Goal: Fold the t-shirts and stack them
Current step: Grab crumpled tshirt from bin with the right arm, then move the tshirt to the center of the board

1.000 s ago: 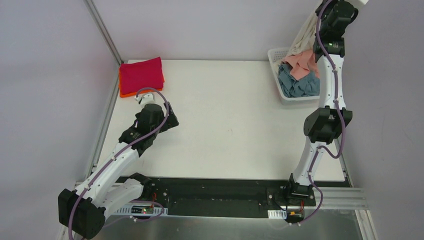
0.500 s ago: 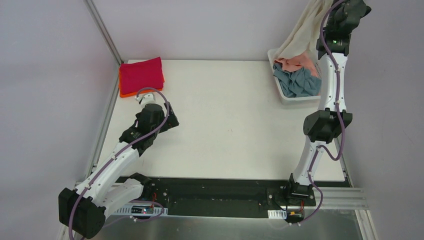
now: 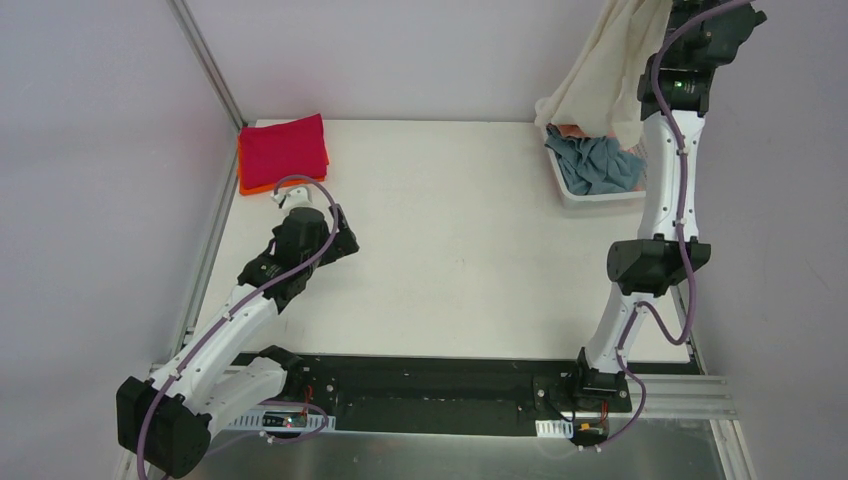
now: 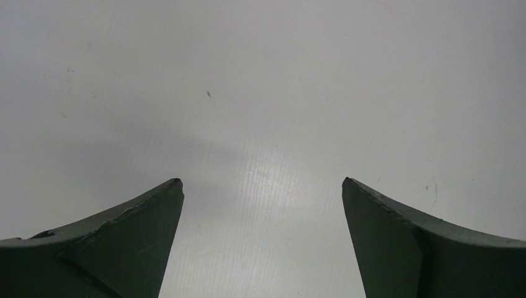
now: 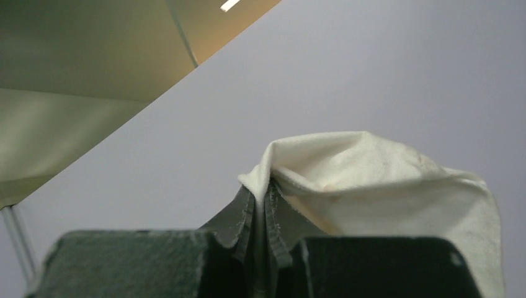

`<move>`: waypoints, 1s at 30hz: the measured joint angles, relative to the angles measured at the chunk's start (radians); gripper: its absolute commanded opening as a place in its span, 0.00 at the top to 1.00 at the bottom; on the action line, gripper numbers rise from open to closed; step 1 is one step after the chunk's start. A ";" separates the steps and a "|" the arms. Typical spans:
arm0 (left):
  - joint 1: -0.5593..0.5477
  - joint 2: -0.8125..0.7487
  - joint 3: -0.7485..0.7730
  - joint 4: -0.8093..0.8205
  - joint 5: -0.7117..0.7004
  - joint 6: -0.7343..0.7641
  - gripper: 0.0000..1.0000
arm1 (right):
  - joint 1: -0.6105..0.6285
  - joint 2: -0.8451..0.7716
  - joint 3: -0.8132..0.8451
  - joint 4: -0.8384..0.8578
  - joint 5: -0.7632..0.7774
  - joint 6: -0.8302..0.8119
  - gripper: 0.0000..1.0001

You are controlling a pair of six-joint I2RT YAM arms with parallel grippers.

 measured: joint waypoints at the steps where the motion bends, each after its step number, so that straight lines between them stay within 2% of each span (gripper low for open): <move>1: 0.000 -0.003 0.000 0.000 0.001 0.000 0.01 | 0.012 -0.018 -0.003 -0.023 -0.009 0.006 1.00; 8: 0.000 -0.040 0.000 0.000 0.019 -0.001 0.01 | 0.192 -0.177 -0.035 -0.182 -0.120 0.026 1.00; 13: 0.000 -0.077 -0.012 -0.001 0.048 -0.006 0.01 | 0.292 -0.273 -0.097 -0.211 -0.186 0.050 1.00; 17: 0.000 -0.129 -0.029 -0.014 0.055 -0.022 0.01 | 0.345 -0.332 -0.211 -0.208 -0.206 0.051 1.00; 23: 0.000 -0.232 -0.066 -0.048 0.054 -0.056 0.01 | 0.415 -0.445 -0.586 -0.209 -0.262 0.089 1.00; 27: 0.000 -0.264 -0.095 -0.074 0.053 -0.078 0.01 | 0.472 -0.575 -0.980 -0.198 -0.315 0.116 1.00; 30: 0.000 -0.260 -0.101 -0.094 0.052 -0.093 0.01 | 0.501 -0.690 -1.318 -0.183 -0.314 0.133 0.96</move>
